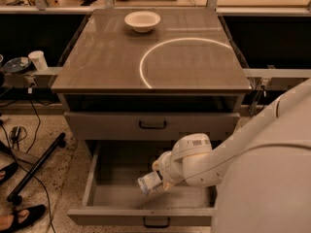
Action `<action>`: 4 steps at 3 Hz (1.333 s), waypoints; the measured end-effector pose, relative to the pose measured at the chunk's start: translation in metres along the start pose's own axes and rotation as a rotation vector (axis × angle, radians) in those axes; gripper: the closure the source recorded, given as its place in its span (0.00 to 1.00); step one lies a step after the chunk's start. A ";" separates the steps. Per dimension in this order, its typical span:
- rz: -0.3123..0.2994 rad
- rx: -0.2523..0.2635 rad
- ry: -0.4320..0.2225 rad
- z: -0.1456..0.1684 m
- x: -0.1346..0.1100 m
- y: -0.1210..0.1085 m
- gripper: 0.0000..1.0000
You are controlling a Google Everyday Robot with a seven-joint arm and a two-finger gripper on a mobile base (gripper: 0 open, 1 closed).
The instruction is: Pick blue plastic bottle from middle drawer and place on counter
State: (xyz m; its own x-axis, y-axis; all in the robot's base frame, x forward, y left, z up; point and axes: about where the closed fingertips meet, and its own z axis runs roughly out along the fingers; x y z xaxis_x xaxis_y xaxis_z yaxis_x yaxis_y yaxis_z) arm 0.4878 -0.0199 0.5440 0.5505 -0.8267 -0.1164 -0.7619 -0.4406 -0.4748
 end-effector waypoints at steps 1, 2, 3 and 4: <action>0.000 0.000 0.000 0.000 0.000 0.000 1.00; 0.000 0.000 0.000 0.000 0.000 0.000 0.82; 0.000 0.000 0.000 0.000 0.000 0.000 0.59; 0.000 0.000 0.000 0.000 0.000 0.000 0.36</action>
Offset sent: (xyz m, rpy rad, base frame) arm 0.0000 0.0000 0.0000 0.0000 0.0000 0.0000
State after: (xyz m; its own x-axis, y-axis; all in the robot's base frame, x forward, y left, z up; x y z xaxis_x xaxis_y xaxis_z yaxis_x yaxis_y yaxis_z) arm 0.4879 -0.0199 0.5440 0.5506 -0.8266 -0.1164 -0.7618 -0.4406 -0.4749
